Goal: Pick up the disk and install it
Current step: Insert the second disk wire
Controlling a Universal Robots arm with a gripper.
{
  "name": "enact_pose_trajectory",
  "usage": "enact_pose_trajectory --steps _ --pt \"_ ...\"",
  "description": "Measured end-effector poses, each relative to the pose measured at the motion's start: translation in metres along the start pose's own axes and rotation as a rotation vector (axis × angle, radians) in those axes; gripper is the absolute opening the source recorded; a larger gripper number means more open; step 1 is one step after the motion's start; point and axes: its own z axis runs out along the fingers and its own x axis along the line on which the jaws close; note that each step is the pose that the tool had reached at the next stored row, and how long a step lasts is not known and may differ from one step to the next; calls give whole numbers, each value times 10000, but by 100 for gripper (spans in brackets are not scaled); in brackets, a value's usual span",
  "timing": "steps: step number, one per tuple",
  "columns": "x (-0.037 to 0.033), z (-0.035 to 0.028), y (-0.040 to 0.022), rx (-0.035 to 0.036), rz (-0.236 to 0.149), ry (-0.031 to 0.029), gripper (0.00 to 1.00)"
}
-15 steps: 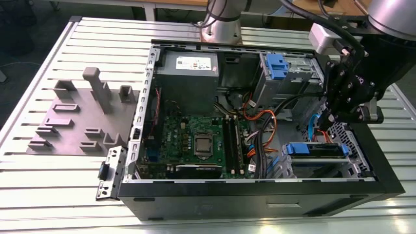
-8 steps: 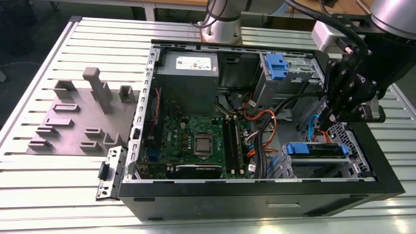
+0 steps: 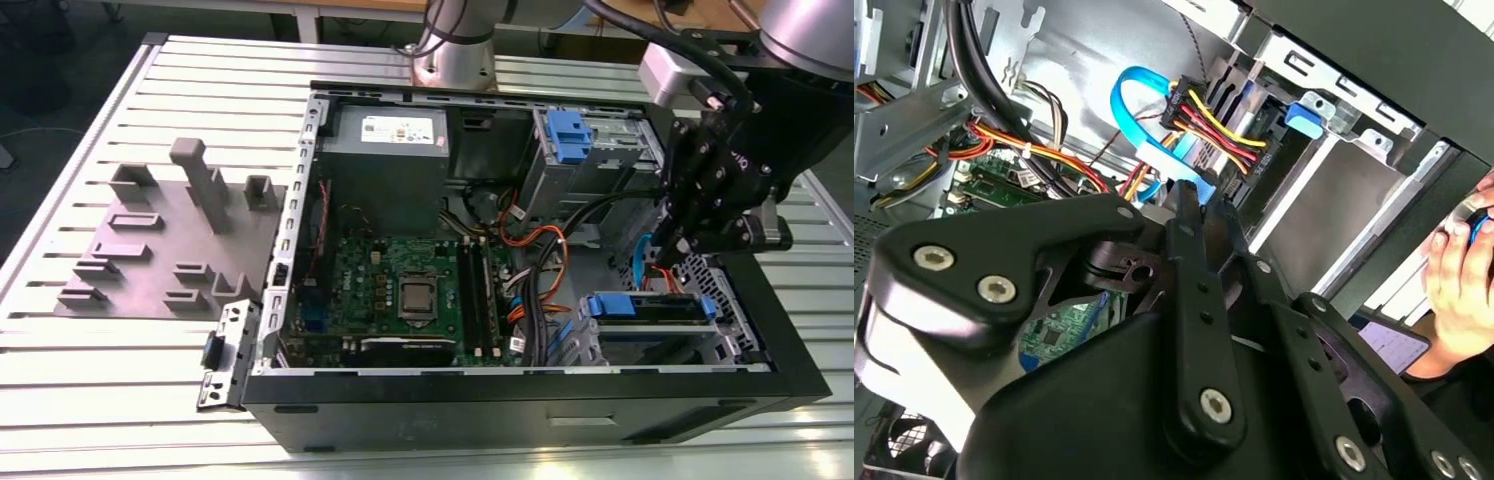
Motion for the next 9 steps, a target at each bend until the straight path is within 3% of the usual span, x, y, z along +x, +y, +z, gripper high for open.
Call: enact_pose_trajectory --steps 9 --pt "-8 86 2 -1 0 11 25"
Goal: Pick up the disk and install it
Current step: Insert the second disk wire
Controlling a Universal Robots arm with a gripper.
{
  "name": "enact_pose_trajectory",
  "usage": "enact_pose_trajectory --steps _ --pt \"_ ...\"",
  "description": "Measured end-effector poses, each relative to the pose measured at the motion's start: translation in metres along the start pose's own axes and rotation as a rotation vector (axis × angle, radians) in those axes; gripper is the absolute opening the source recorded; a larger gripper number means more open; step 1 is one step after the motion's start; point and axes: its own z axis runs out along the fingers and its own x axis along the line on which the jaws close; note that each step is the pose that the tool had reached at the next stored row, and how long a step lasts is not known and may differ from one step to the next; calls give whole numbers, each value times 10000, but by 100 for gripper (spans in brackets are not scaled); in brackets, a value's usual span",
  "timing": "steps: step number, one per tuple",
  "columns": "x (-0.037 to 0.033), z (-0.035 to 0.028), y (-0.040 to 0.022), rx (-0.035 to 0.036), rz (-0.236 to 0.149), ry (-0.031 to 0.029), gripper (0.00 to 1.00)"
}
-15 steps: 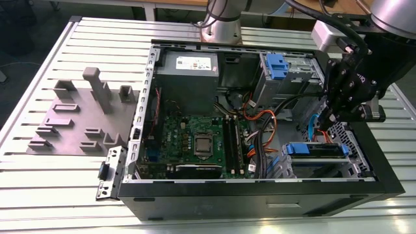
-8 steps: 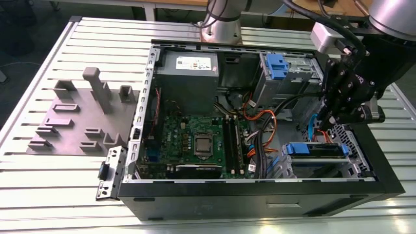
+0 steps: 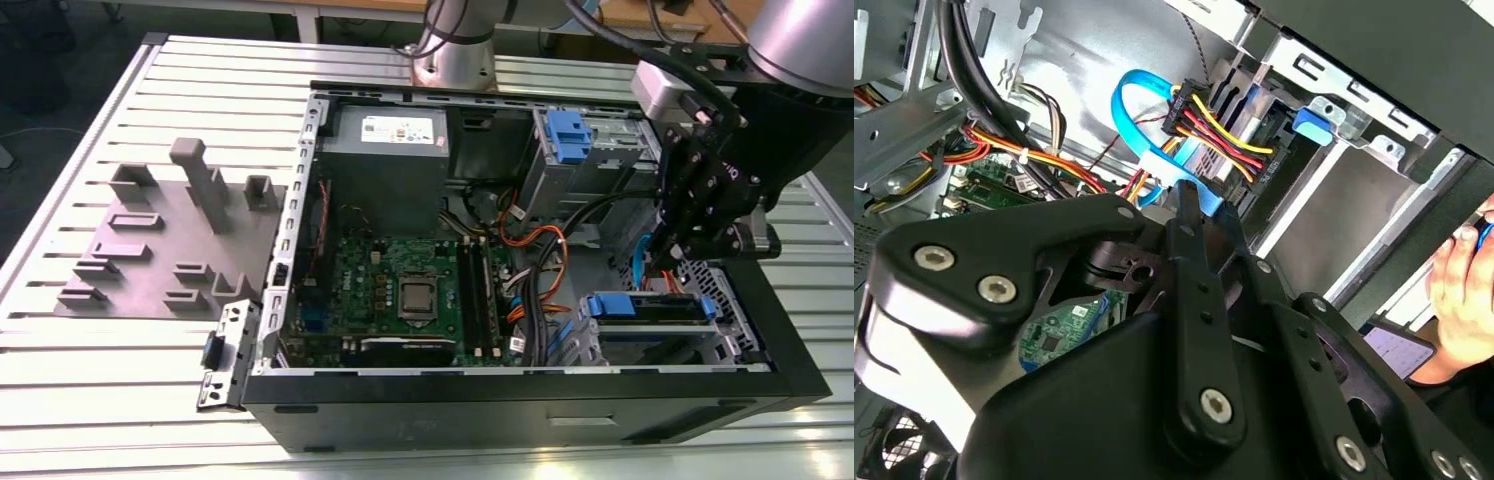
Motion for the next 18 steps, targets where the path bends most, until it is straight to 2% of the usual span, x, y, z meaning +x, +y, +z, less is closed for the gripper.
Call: enact_pose_trajectory --steps 5,6,7,11,15,18 --pt "-1 23 1 1 -1 17 25" --pt "-1 24 0 1 -1 17 24" --pt "-1 25 1 1 -1 14 17" --pt "3 28 1 1 0 11 16" --pt "37 28 12 4 -10 12 16" --pt "76 32 45 33 -32 10 16"
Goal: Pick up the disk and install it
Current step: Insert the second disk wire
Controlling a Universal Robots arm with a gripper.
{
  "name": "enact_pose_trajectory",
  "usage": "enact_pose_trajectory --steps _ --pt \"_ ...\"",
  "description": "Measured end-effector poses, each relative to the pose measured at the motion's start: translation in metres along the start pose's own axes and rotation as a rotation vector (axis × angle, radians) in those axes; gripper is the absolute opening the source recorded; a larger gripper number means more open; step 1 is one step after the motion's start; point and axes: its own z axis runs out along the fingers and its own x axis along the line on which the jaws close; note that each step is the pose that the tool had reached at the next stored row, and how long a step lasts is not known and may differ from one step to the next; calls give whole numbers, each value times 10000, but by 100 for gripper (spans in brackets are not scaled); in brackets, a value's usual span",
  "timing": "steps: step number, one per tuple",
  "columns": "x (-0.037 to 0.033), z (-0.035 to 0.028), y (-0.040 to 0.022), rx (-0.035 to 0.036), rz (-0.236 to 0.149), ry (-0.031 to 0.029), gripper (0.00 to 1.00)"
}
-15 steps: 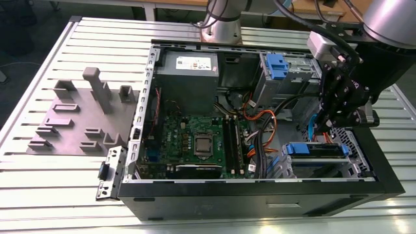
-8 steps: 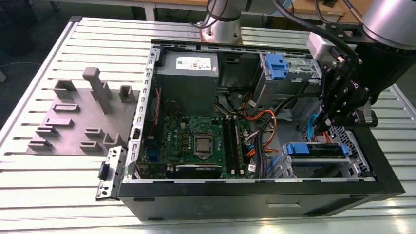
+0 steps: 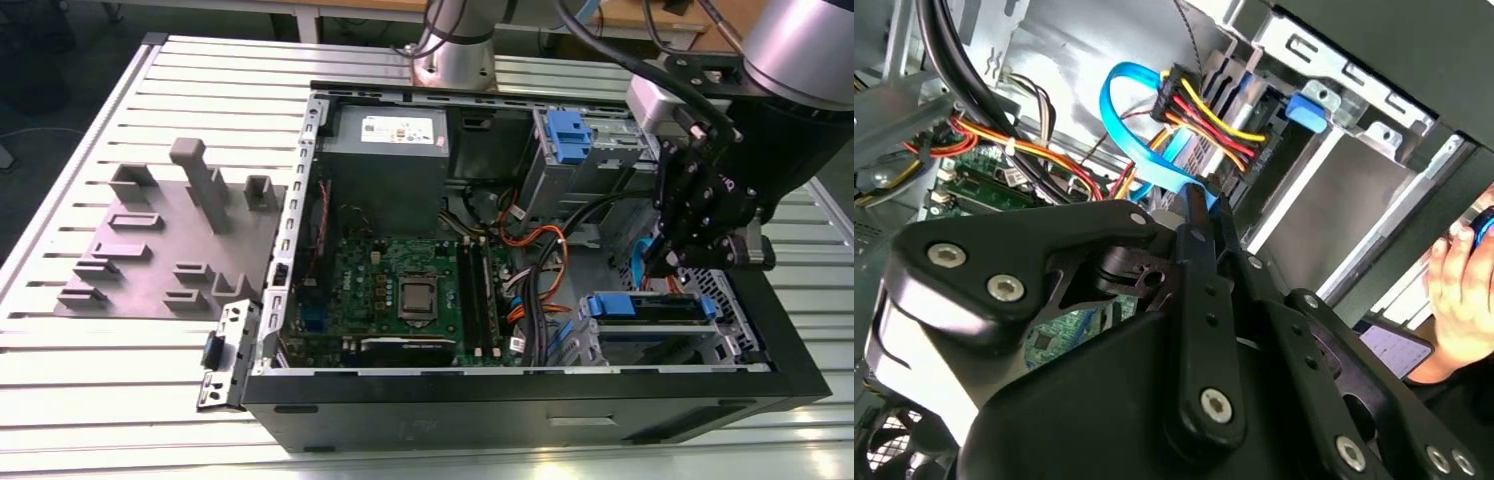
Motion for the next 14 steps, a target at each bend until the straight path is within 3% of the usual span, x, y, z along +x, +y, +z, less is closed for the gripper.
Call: enact_pose_trajectory --steps 2,5,7,12,14 --pt "13 5 21 78 -2 -21 16" --pt "17 8 40 340 10 -111 16" --pt "25 15 64 445 18 -196 16" --pt "102 40 89 446 37 -602 16" --pt "153 56 91 442 44 -715 16"
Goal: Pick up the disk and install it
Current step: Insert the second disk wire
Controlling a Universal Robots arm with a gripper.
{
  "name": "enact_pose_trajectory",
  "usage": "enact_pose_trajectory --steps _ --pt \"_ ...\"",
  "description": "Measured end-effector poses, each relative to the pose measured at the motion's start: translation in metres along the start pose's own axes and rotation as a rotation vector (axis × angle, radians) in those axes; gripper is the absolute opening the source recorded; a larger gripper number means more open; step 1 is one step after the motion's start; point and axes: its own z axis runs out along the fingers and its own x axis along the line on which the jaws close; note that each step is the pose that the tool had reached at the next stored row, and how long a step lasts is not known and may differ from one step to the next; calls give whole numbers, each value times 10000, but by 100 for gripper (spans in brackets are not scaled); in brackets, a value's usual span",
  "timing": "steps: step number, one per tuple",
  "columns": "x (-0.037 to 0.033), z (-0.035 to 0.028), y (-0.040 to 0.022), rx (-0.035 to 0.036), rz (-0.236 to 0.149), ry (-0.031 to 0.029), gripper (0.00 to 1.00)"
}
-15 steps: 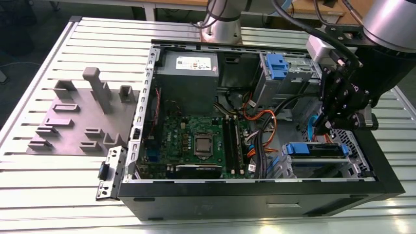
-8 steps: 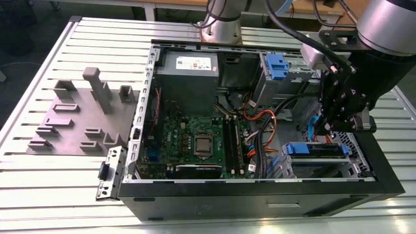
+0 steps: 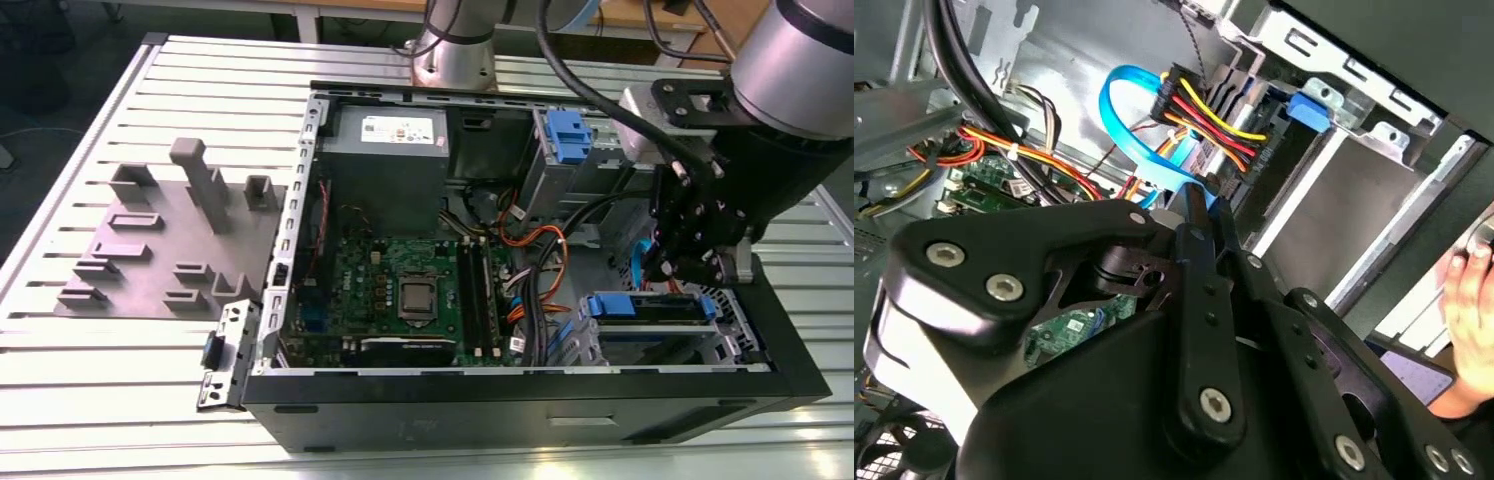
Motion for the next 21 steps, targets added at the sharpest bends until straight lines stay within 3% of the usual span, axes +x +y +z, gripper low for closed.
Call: enact_pose_trajectory --steps 3,8,10,21 --pt "80 21 2 0 8 -126 16" --pt "181 51 1 -6 29 -422 16" --pt "192 60 2 -8 11 -447 16" --pt "227 71 0 -3 -180 -459 16"
